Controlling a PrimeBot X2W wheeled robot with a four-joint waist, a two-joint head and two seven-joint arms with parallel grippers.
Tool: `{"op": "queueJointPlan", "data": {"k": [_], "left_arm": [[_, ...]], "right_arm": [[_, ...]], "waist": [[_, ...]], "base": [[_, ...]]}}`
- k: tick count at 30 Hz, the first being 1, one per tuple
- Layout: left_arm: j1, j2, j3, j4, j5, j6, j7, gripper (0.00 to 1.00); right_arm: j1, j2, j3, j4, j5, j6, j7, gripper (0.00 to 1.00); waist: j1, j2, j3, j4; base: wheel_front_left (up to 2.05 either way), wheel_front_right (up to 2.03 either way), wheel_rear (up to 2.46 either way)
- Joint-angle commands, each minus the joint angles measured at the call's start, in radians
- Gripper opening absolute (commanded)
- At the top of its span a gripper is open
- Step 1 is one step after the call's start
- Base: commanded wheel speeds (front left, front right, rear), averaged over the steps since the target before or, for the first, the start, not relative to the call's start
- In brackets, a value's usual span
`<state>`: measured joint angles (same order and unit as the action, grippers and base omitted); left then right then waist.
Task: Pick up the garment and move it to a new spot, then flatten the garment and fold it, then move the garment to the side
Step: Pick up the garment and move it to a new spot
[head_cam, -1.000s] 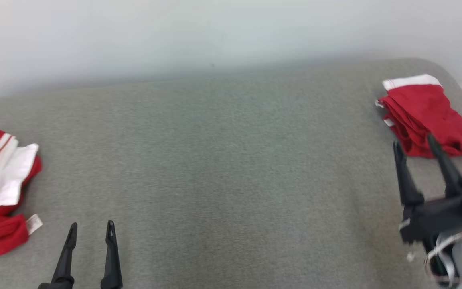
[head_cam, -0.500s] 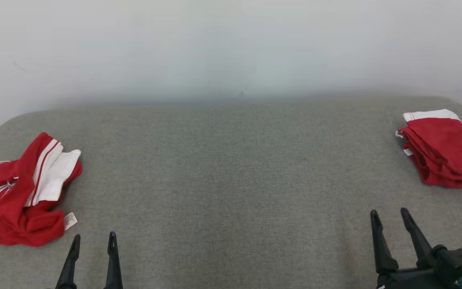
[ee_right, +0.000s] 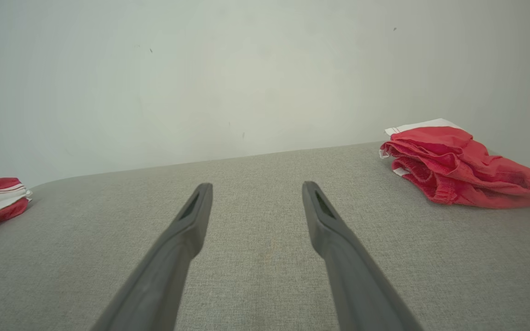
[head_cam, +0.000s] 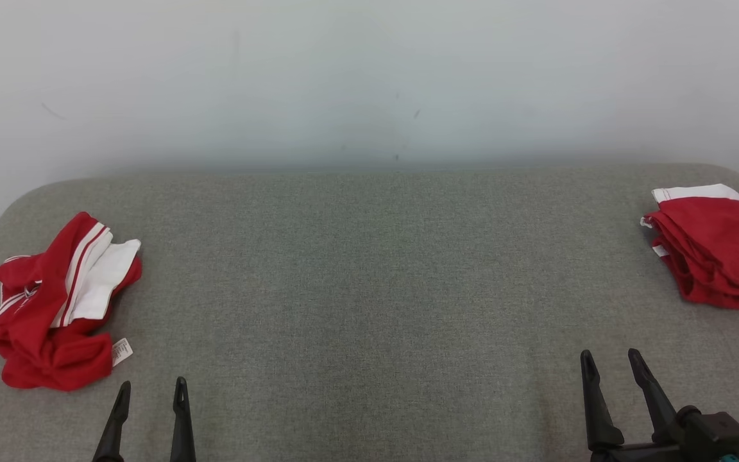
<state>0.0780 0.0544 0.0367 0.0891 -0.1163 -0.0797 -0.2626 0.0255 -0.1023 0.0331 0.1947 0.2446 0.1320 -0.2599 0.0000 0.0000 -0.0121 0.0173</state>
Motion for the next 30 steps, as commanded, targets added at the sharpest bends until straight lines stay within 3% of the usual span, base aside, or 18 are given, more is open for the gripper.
{"op": "queueJointPlan", "data": {"k": [1,8,13,30], "left_arm": [[-0.009,-0.003,0.004,0.004,-0.001,-0.003,-0.003,1.00],[-0.009,-0.003,0.007,0.003,0.007,-0.006,-0.003,1.00],[-0.012,-0.002,0.017,-0.001,0.014,-0.001,-0.003,1.00],[0.012,0.012,0.063,0.008,0.010,0.003,-0.003,1.00]], "right_arm": [[0.011,0.004,0.002,0.002,-0.002,-0.003,-0.002,1.00],[0.013,0.009,0.014,0.010,0.003,-0.003,-0.003,1.00],[0.015,0.011,0.021,0.015,0.009,-0.003,-0.003,1.00],[0.013,0.022,0.063,0.035,0.016,-0.003,-0.005,1.00]], "waist": [[0.0000,0.0000,0.000,0.000],[0.0000,0.0000,-0.004,0.013],[0.0000,0.0000,-0.006,0.067],[0.0000,0.0000,-0.011,0.415]], "base": [[0.00,0.00,0.00],[0.00,0.00,0.00],[0.00,0.00,0.00],[0.00,0.00,0.00]]}}
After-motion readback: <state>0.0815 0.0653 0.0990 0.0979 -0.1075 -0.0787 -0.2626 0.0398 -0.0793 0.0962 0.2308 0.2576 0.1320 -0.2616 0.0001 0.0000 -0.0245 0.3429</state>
